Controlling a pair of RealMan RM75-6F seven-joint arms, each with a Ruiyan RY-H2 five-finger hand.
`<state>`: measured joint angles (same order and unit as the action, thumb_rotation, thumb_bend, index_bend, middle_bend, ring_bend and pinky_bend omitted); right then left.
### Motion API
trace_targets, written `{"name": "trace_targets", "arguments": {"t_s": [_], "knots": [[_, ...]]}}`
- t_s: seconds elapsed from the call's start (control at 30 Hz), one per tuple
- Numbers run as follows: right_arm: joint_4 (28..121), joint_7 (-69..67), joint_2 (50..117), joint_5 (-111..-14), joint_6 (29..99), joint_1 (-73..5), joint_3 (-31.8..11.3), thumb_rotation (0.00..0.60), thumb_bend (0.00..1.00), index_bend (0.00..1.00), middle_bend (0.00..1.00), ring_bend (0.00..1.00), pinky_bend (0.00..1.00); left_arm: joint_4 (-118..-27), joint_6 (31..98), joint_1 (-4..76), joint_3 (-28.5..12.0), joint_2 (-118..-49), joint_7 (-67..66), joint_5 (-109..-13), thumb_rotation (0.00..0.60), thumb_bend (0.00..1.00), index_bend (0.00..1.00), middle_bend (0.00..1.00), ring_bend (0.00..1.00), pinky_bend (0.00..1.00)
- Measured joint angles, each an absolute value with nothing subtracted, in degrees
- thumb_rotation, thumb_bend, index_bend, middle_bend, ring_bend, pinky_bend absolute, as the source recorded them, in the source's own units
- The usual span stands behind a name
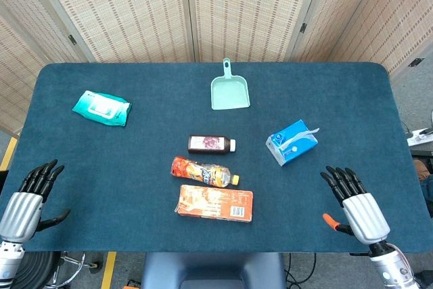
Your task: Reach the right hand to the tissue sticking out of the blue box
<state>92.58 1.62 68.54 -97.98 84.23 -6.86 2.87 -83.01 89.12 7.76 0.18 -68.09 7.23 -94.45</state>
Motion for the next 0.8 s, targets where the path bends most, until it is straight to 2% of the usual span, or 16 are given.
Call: {"name": "trace_targets", "arguments": {"t_s": [0.4, 0.6, 0.8], "knots": [[92.74, 0.98, 68.40, -95.19, 82.51, -7.94, 1.17, 0.600, 0.16, 0.00, 0.00, 0.00, 0.00, -83.09, 88.94, 7.81, 0.20, -68.06, 7.49, -94.39, 0.600, 0.26, 0.00, 0.00, 0.00, 0.12], [93.88, 3.04, 68.41, -89.93, 77.87, -11.17, -2.66, 0.600, 0.16, 0.00, 0.01, 0.00, 0.00, -83.09, 88.98, 7.83, 0.20, -68.00, 7.92, -94.42, 0.600, 0.26, 0.00, 0.00, 0.00, 0.12], [95.42, 9.47, 69.07, -80.69, 70.36, -16.51, -7.73, 0.600, 0.16, 0.01, 0.04, 0.00, 0.00, -82.87, 88.60, 7.94, 0.30, -67.92, 8.67, -94.39, 0.600, 0.26, 0.00, 0.00, 0.00, 0.12]]}}
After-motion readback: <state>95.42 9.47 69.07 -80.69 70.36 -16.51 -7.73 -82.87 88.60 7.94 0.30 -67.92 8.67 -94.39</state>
